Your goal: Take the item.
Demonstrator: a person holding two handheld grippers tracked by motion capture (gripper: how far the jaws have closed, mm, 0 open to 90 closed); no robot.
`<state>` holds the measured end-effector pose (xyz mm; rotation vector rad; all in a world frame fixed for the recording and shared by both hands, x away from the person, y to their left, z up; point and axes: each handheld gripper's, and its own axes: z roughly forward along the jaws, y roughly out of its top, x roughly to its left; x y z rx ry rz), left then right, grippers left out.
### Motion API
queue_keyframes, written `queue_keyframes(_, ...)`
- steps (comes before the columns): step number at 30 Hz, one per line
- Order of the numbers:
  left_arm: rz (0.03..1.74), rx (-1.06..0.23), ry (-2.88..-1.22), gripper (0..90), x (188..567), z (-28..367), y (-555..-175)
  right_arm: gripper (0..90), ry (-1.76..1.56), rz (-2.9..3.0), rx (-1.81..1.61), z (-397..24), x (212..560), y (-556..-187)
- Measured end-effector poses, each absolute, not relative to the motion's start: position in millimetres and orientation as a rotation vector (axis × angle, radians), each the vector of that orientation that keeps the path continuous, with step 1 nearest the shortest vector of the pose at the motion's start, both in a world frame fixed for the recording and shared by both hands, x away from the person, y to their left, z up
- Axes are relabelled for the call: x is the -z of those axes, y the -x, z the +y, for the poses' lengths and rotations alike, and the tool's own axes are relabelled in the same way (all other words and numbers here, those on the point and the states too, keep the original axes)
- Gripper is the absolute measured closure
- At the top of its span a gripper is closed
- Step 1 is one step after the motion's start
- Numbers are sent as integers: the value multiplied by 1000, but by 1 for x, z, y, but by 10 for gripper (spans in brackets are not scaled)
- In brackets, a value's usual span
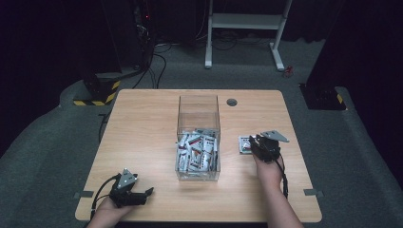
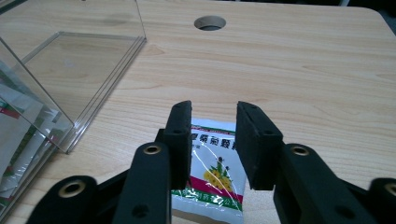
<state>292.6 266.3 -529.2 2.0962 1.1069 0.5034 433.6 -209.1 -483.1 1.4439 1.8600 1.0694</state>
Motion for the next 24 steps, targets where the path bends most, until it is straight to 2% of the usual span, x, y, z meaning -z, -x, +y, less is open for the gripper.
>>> queue_keyframes(10, 1108, -499, -2094, 145, 529, 266, -292, 633, -1428, 1884, -1092, -207, 481, -431)
queue_keyframes(24, 1110, -498, -2093, 146, 529, 266, -292, 472, -1368, 1932, -1136, -191, 473, -415)
